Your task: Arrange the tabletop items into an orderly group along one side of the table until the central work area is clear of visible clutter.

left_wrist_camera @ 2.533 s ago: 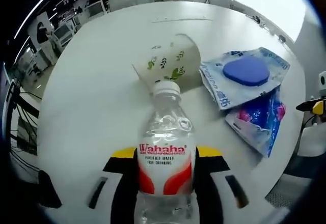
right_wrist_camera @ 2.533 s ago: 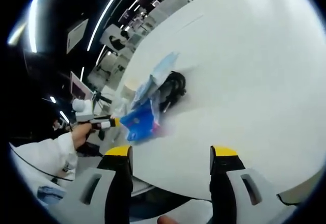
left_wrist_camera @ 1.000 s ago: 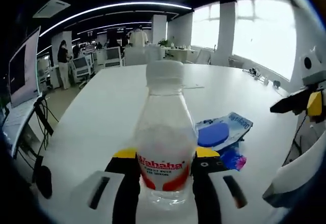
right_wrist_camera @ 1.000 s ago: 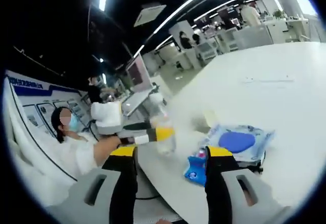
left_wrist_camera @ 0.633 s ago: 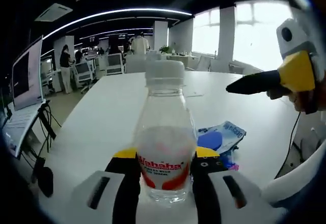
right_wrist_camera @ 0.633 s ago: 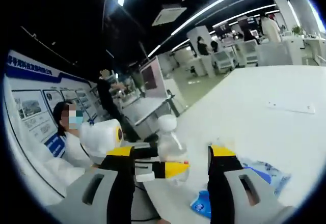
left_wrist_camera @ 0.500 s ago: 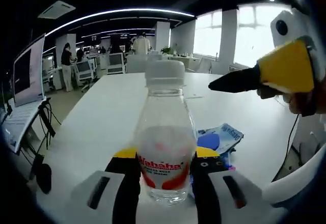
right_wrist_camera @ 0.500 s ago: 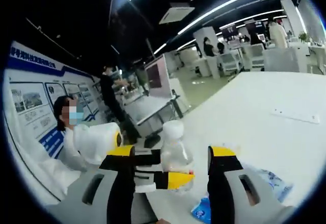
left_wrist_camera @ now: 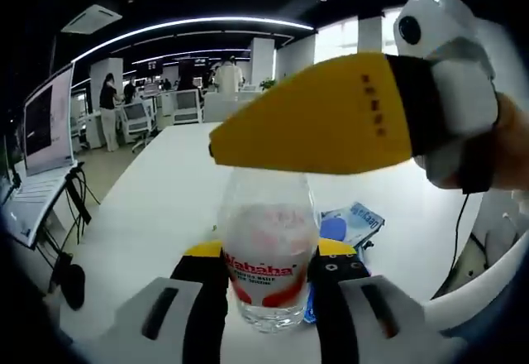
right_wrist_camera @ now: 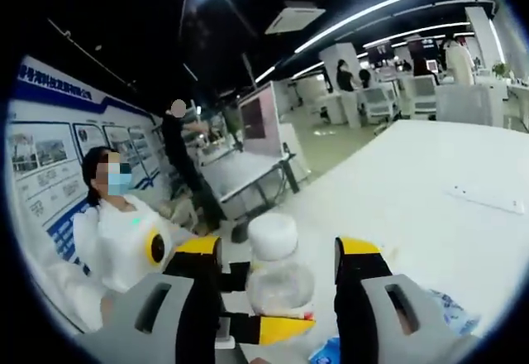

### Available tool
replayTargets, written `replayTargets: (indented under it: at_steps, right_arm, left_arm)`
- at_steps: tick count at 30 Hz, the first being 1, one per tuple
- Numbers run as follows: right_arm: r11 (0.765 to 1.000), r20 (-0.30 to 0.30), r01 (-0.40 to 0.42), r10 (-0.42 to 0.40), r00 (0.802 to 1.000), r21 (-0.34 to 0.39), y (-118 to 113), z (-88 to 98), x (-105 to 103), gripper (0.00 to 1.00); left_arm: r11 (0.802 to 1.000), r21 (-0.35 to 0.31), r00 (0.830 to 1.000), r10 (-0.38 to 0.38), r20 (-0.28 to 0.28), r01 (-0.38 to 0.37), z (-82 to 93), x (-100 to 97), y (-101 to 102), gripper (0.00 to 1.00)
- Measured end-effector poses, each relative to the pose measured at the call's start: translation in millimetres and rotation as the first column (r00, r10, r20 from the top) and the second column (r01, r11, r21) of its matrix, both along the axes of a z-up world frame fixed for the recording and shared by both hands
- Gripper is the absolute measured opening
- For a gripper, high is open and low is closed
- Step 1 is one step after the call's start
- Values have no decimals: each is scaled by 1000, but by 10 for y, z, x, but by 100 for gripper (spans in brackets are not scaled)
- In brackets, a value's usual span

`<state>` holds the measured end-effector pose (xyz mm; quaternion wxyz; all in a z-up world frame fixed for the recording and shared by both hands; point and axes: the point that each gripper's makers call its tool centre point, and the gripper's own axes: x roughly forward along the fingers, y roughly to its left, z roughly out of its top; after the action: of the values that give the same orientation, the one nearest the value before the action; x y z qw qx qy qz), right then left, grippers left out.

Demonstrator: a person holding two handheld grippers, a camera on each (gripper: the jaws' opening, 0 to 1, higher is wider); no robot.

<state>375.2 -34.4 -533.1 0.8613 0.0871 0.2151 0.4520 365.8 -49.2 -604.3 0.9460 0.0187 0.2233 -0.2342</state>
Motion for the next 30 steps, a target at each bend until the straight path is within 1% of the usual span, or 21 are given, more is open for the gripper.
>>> replayTargets:
  at_steps: [4, 7, 9, 10, 11, 12, 13, 14, 15, 19, 21, 22, 23, 24, 25, 26, 27, 28, 29, 30]
  right_arm:
    - [1000, 2, -10, 10, 1000, 0, 41, -13, -10, 52]
    - [1000, 7, -16, 16, 1000, -17, 58, -56, -2, 48]
    - [1000, 10, -16, 16, 1000, -14, 57, -52, 5, 42]
    - [1000, 15, -21, 22, 1000, -12, 63, -46, 5, 37]
    - [1000, 23, -23, 23, 999, -13, 65, -44, 8, 28]
    - [997, 54, -73, 73, 996, -4, 108, -11, -30, 23]
    - [999, 51, -44, 46, 998, -31, 78, -50, -9, 22]
    - [998, 71, -62, 64, 995, -32, 98, -32, -24, 21]
    - [997, 81, -61, 64, 995, -39, 87, -33, -33, 21]
    - [996, 60, -86, 88, 994, -27, 60, -42, -36, 20]
    - [994, 48, -105, 106, 993, -23, 36, -36, -42, 20]
    - [993, 47, -113, 113, 992, -20, 30, -29, -44, 20]
    - [992, 48, -128, 129, 990, -22, 21, -20, -52, 20]
    - [989, 52, -148, 149, 987, -31, 19, -10, -67, 20]
    - [986, 60, -165, 167, 984, -38, 23, 0, -82, 20]
    - [980, 81, -192, 196, 977, -54, 30, 17, -104, 20]
    - [977, 88, -203, 208, 974, -60, 34, 29, -115, 20]
    - [974, 98, -215, 221, 970, -68, 36, 44, -123, 20]
    - [971, 103, -228, 234, 967, -70, 38, 69, -130, 20]
    - [969, 109, -236, 242, 964, -70, 35, 91, -129, 20]
  left_arm:
    - [1000, 3, 1000, 4, 7, -4, 26, -12, 8, 38]
    - [1000, 5, 1000, 1, 5, -2, 19, -14, 5, 38]
    - [1000, 11, 1000, 0, 3, 0, 10, -27, -3, 38]
    - [1000, 10, 1000, 0, 2, 0, 7, -34, -6, 38]
    - [1000, 9, 1000, -1, 0, 1, 5, -39, -10, 38]
    - [1000, 9, 1000, -2, -1, 2, 2, -43, -15, 38]
    - [1000, 8, 1000, 0, -13, 0, -13, -51, -23, 39]
    - [1000, 8, 1000, -5, -6, 5, -11, -43, -33, 39]
    - [1000, 3, 1000, -7, -9, 7, -16, -47, -36, 39]
    - [999, 17, 999, -33, 6, 32, -22, -58, -48, 40]
    - [998, 23, 998, -53, 28, 52, -13, -67, -54, 40]
    - [998, 10, 998, -60, 33, 60, 0, -73, -59, 40]
    - [997, -31, 997, -72, 33, 73, 24, -87, -87, 40]
    - [995, -55, 997, -76, 32, 78, 37, -98, -97, 40]
    - [995, -56, 996, -82, 41, 84, 48, -112, -91, 40]
    - [994, -55, 994, -93, 49, 96, 54, -131, -102, 40]
    - [994, -48, 994, -100, 51, 102, 48, -141, -105, 41]
    - [994, -45, 993, -102, 52, 104, 44, -144, -104, 45]
    - [994, -39, 993, -103, 60, 105, 40, -152, -96, 52]
    - [994, -44, 993, -100, 71, 103, 47, -152, -87, 62]
